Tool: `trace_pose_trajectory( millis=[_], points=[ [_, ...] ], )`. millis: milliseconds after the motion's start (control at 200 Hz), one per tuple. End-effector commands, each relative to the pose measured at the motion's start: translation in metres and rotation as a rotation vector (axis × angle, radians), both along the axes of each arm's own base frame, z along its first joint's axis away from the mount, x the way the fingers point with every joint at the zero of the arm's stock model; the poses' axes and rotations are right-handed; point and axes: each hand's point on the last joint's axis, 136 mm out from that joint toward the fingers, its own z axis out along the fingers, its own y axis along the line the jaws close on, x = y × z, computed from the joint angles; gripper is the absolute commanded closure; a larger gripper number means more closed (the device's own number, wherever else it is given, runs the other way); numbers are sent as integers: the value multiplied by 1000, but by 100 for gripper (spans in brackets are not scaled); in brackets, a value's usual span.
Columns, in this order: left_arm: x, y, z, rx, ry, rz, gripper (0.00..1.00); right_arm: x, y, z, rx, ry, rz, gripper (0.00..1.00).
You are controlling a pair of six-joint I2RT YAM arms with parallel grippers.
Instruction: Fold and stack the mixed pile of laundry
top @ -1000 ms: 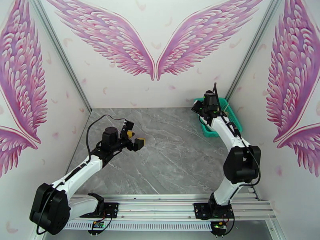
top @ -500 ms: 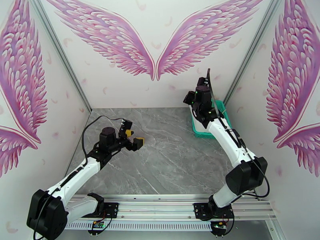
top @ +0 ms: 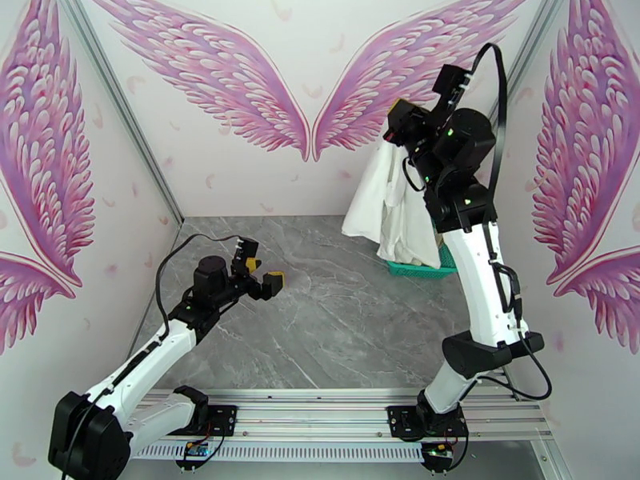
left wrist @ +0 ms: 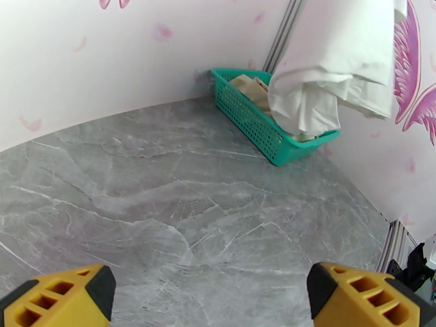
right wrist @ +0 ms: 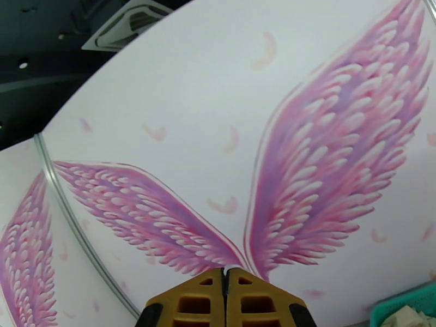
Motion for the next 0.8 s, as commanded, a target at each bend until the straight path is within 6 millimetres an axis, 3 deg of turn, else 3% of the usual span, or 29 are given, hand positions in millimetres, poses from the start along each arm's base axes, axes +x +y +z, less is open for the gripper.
trace_pose_trajectory(
  millis=[0, 150, 295, 435, 570, 635, 690, 730, 795],
  points=[
    [-2, 13, 7, 23, -4, 67, 1, -42, 30, 34, 3, -92, 201, 100],
    [-8, 20, 27, 24, -39, 87, 1, -67, 63, 38, -8, -95, 313, 100],
    [-17, 27, 40, 16, -63, 109, 1, -59, 115, -5, -51, 35, 416, 100],
    [-29, 26, 40, 31, -62, 70, 1, -30, 166, -86, -112, 268, 448, 100],
    [-34, 25, 26, 42, -44, 53, 1, -3, 215, -197, -179, 512, 461, 100],
    [-33, 26, 17, 41, -26, 63, 1, 7, 228, -251, -227, 627, 441, 100],
    [-33, 26, 10, 40, -14, 65, 1, 14, 227, -293, -258, 718, 387, 89],
    [-33, 27, 5, 39, -6, 72, 1, 16, 224, -319, -279, 768, 363, 74],
    [-31, 31, -5, 49, 17, 100, 1, 15, 217, -345, -327, 805, 329, 50]
  ],
)
